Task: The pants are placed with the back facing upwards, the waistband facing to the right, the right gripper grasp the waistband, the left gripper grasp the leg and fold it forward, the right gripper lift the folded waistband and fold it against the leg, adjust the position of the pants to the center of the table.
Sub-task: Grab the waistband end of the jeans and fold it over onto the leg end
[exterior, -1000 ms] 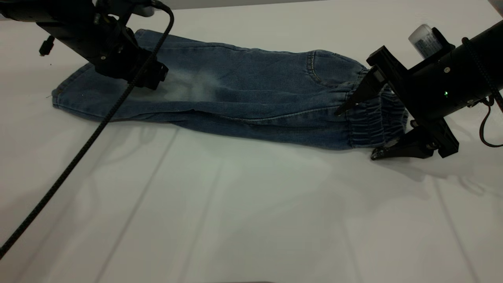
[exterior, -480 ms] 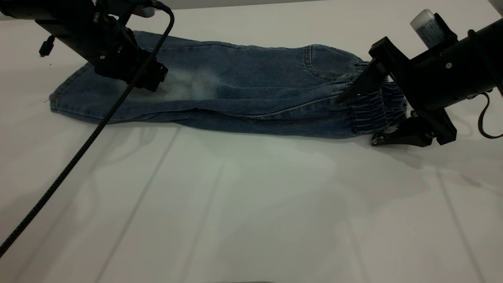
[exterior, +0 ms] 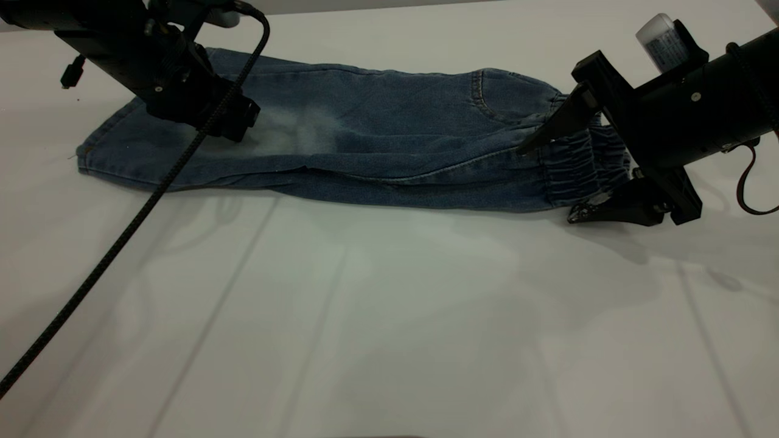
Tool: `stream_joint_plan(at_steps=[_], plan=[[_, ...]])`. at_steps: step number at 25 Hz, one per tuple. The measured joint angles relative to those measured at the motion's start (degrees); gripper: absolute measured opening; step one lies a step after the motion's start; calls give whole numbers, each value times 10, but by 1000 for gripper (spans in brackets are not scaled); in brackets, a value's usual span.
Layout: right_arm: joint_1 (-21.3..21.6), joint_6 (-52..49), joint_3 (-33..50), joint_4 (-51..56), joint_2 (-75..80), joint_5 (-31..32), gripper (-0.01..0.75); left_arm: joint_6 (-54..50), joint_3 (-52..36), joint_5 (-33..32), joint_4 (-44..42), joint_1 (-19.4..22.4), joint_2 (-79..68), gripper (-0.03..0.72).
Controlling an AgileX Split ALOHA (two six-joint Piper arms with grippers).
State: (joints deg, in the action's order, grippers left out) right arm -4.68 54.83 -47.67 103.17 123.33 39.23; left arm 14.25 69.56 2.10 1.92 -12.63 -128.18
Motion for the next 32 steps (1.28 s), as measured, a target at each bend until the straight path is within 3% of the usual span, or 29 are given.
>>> stream_joint_plan(at_steps=[7, 15, 32], plan=[[31, -17, -1, 4, 0, 50, 594, 0, 0, -3, 0, 0, 0, 338], [48, -99, -1, 7, 1, 13, 594, 0, 0, -8, 0, 0, 0, 338], [48, -102, -33, 10, 23, -34, 573, 0, 0, -21, 0, 0, 1, 338]])
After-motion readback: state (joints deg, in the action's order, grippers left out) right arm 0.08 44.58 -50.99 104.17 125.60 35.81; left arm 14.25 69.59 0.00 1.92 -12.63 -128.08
